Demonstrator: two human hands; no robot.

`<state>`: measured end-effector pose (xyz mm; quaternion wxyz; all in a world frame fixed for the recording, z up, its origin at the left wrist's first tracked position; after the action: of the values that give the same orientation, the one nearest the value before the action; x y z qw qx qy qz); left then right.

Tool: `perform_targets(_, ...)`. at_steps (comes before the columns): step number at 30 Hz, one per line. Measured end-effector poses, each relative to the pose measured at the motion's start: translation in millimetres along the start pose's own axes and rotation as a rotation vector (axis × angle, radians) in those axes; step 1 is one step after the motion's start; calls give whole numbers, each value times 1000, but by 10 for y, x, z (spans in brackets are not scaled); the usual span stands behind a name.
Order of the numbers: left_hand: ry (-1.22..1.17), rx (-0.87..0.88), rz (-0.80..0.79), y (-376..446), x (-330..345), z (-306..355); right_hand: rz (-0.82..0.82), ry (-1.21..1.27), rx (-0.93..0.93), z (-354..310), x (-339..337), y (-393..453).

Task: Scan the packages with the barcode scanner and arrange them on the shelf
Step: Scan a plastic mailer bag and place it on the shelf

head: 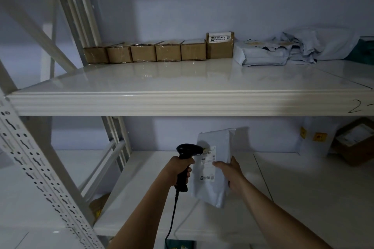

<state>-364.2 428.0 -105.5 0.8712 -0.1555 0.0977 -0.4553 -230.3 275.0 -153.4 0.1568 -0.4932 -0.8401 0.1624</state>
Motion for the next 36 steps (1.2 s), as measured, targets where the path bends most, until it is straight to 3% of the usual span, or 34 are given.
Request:
perform_targets(26, -65, -29, 35, -1, -33, -203, 32, -41, 47, 22, -72, -72)
perform_targets(30, -130, -49, 173, 101, -166, -571, 41, -23, 57, 72, -119, -75)
perform_targets(36, 181, -185, 391, 113, -406, -1095, 65, -38, 117, 138, -247, -107)
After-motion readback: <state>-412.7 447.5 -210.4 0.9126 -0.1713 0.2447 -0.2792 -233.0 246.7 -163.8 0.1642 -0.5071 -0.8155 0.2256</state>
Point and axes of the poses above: each hand's wrist, its own y-axis towards the middle knuckle, its own x-axis out of the palm, z = x × y, the point moved 1 cm from there along y, towards the middle knuckle, and after that the axes turned 8 degrees about x, right-handed, at the moved point
